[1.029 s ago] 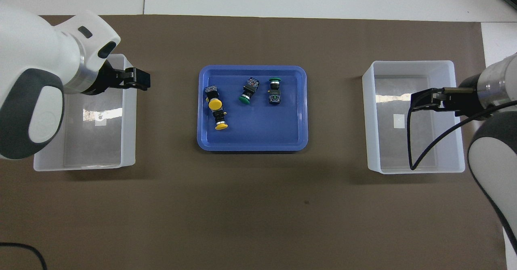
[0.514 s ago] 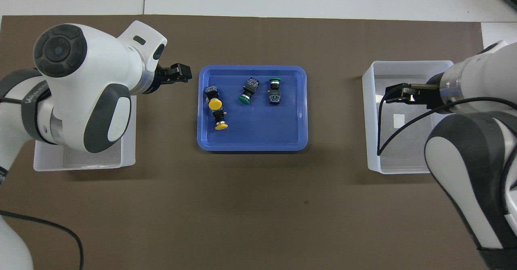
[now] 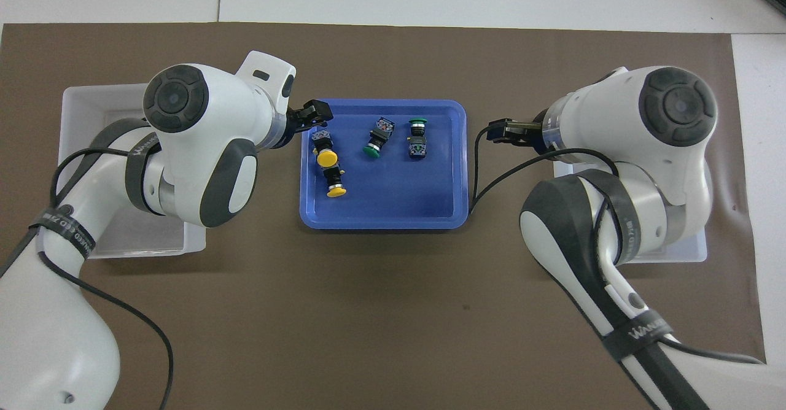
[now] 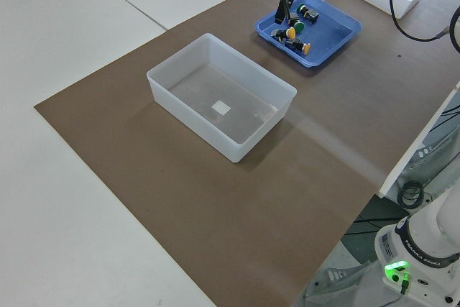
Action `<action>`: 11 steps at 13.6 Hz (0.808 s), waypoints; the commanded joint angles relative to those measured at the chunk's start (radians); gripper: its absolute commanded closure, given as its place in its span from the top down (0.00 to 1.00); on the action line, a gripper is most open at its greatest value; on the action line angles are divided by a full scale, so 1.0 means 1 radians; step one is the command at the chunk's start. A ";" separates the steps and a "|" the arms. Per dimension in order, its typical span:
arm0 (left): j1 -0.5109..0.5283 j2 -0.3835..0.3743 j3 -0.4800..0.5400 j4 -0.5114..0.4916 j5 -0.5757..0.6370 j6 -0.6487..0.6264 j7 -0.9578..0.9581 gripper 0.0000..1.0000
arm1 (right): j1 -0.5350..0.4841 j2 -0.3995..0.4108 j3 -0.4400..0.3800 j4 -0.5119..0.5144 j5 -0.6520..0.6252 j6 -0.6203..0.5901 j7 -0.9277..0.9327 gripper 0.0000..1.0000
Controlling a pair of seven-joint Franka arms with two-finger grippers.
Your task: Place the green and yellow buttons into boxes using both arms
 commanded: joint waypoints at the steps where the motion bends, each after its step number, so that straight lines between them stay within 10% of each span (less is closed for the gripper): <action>1: -0.026 0.062 0.016 0.036 -0.025 0.059 -0.054 0.98 | 0.028 0.090 0.001 0.104 -0.025 0.001 0.012 1.00; 11: -0.048 0.134 0.017 0.010 -0.023 0.139 -0.056 0.87 | 0.137 0.282 0.001 0.161 -0.090 0.172 0.070 1.00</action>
